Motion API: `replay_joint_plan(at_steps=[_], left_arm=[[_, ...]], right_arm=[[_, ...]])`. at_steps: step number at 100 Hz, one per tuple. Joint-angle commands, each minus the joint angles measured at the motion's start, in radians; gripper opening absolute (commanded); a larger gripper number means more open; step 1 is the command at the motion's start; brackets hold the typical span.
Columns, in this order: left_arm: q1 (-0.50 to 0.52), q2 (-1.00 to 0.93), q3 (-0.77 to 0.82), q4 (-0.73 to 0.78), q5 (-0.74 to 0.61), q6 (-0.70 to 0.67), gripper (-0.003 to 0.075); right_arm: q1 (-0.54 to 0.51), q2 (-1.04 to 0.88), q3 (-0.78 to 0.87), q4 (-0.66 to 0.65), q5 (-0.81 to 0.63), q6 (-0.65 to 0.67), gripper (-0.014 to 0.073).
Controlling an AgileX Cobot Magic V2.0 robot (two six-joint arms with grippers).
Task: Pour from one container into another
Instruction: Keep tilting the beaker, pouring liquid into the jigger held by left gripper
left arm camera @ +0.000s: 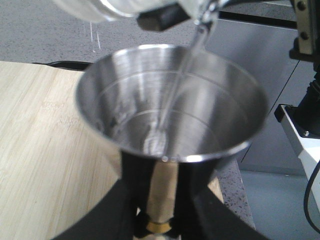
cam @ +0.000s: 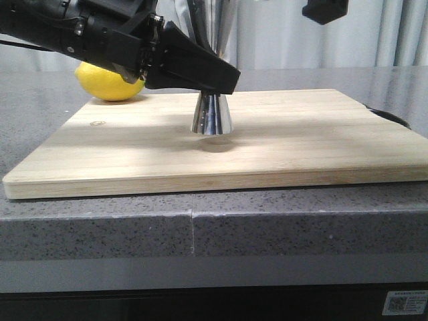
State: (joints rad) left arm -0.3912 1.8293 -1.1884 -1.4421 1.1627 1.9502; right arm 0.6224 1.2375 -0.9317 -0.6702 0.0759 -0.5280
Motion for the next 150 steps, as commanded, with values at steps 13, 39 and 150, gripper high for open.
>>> replay_joint_plan(at_steps=[13,39,150], left_arm=[[-0.011,-0.057,-0.028,-0.076,0.106,-0.01,-0.0019],[-0.011,-0.057,-0.028,-0.076,0.106,-0.01,-0.0019],[-0.011,-0.057,-0.028,-0.076,0.106,-0.01,-0.0019]], right_arm=[[-0.001,-0.023,-0.038,-0.027,-0.068,-0.005,0.0163],[-0.001,-0.023,-0.038,-0.045,-0.068,-0.005,0.0163],[-0.001,-0.023,-0.038,-0.149,-0.068,-0.005,0.0163]])
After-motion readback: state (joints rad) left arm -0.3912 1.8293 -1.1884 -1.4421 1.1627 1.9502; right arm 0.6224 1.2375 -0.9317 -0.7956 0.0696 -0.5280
